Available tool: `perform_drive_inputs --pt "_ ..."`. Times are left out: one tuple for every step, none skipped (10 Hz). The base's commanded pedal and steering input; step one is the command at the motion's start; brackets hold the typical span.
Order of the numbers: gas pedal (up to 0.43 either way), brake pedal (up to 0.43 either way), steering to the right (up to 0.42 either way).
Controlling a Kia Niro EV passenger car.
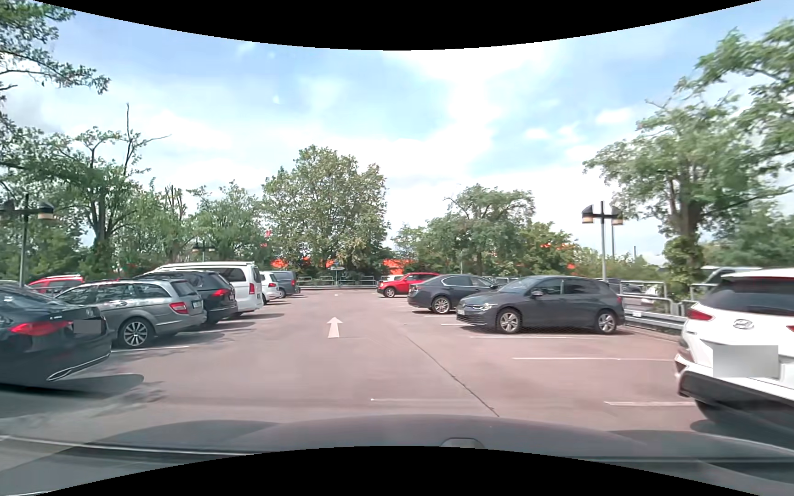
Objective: Follow the waypoints while adhering to traffic rules and regulations
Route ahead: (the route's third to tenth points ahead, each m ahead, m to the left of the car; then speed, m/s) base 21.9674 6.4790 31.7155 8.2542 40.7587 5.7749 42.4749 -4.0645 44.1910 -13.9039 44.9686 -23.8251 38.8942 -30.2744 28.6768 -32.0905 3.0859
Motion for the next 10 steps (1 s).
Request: perform_drive_inputs --pt "0.047 0.000 -0.312" --pt "0.047 0.000 -0.283" --pt "0.047 0.000 -0.258" --pt "0.059 0.000 -0.224" --pt "0.059 0.000 -0.195" --pt "0.059 0.000 -0.174" --pt "0.067 0.000 -0.149" --pt "0.067 0.000 -0.128" --pt "0.067 0.000 -0.113" --pt "0.067 0.000 -0.095"
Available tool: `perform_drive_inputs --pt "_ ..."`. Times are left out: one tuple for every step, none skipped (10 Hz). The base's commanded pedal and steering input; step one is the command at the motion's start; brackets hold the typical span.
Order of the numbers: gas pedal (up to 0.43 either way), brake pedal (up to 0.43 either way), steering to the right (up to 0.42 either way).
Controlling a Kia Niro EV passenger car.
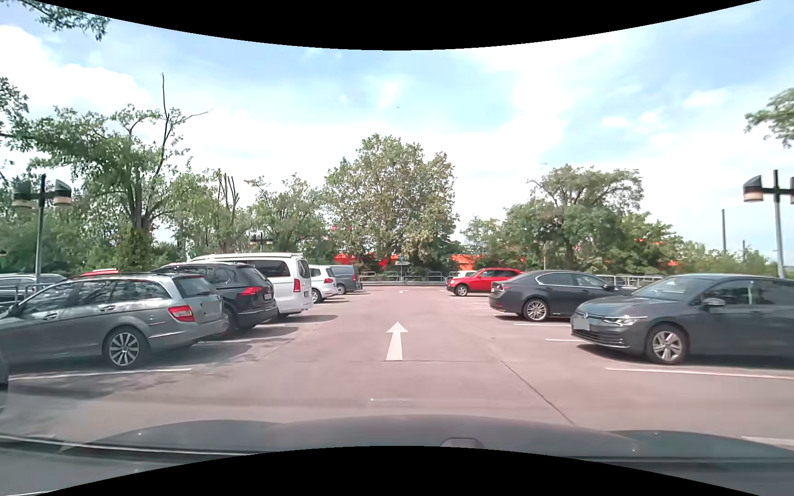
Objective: Follow the waypoints while adhering to traffic rules and regulations
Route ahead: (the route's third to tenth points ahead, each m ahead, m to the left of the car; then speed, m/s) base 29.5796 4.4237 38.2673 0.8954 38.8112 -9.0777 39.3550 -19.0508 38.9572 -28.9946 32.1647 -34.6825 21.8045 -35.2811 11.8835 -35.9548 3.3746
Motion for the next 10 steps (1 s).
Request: perform_drive_inputs --pt "0.067 0.000 -0.081" --pt "0.067 0.000 -0.069" --pt "0.067 0.000 -0.053" --pt "0.067 0.000 -0.041" --pt "0.067 0.000 -0.036" --pt "0.067 0.000 -0.031" --pt "0.067 0.000 -0.027" --pt "0.067 0.000 -0.022" --pt "0.067 0.000 -0.017" --pt "0.067 0.000 -0.016"
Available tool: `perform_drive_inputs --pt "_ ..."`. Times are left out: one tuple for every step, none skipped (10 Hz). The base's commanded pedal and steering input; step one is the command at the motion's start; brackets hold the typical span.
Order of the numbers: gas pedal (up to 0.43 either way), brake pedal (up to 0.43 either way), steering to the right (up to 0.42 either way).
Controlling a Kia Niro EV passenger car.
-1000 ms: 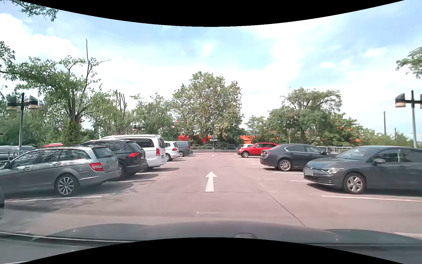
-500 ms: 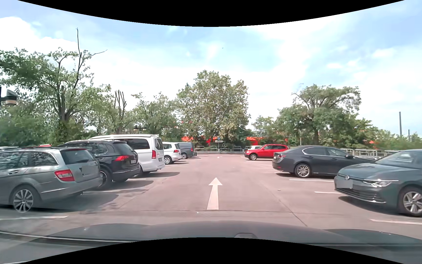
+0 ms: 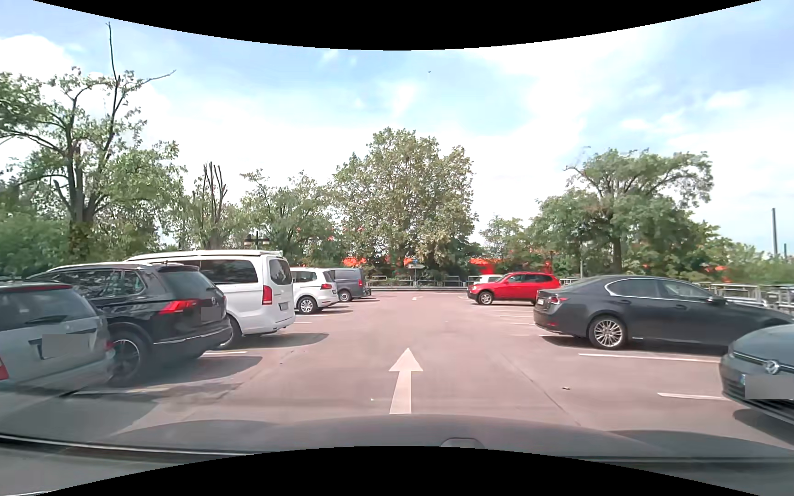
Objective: Follow the waypoints while adhering to traffic rules and regulations
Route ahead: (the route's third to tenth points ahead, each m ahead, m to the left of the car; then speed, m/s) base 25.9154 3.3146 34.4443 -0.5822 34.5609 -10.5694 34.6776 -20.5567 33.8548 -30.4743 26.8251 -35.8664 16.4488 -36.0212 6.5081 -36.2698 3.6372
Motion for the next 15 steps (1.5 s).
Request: perform_drive_inputs --pt "0.067 0.000 -0.016" --pt "0.067 0.000 -0.015" --pt "0.067 0.000 -0.015" --pt "0.067 0.000 -0.015" --pt "0.067 0.000 -0.016" --pt "0.067 0.000 -0.017" --pt "0.067 0.000 -0.016" --pt "0.067 0.000 -0.021" --pt "0.067 0.000 -0.030" --pt "0.067 0.000 -0.034" --pt "0.067 0.000 -0.035" --pt "0.067 0.000 -0.035" --pt "0.067 0.000 -0.035" --pt "0.067 0.000 -0.035" --pt "0.067 0.000 -0.035"
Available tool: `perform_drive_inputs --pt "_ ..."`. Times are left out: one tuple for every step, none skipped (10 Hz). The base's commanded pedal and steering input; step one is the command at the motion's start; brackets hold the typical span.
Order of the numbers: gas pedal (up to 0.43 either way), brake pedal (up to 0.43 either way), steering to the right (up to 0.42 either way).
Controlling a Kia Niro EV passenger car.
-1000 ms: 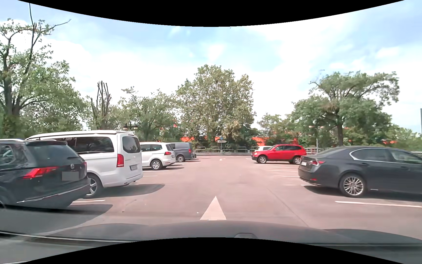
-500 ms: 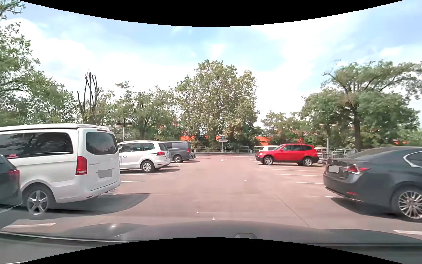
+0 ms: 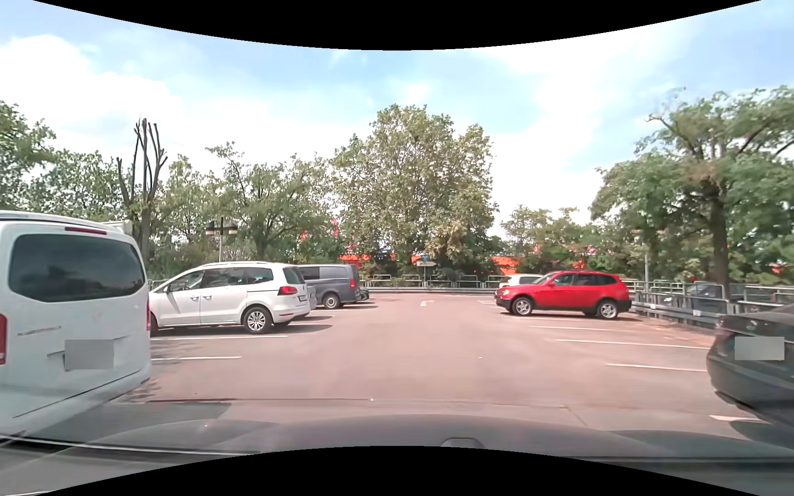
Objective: Follow the waypoints while adhering to traffic rules and regulations
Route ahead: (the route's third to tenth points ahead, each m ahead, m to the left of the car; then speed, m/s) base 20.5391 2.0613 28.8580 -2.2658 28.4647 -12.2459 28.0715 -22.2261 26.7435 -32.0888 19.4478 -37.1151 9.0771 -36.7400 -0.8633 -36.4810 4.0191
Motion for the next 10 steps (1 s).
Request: perform_drive_inputs --pt "0.067 0.000 -0.034" --pt "0.067 0.000 -0.032" --pt "0.067 0.000 -0.024" --pt "0.067 0.000 -0.018" --pt "0.067 0.000 -0.014" --pt "0.067 0.000 -0.013" --pt "0.067 0.000 -0.011" --pt "0.067 0.000 -0.007" --pt "0.067 0.000 -0.004" --pt "0.067 0.000 -0.004"
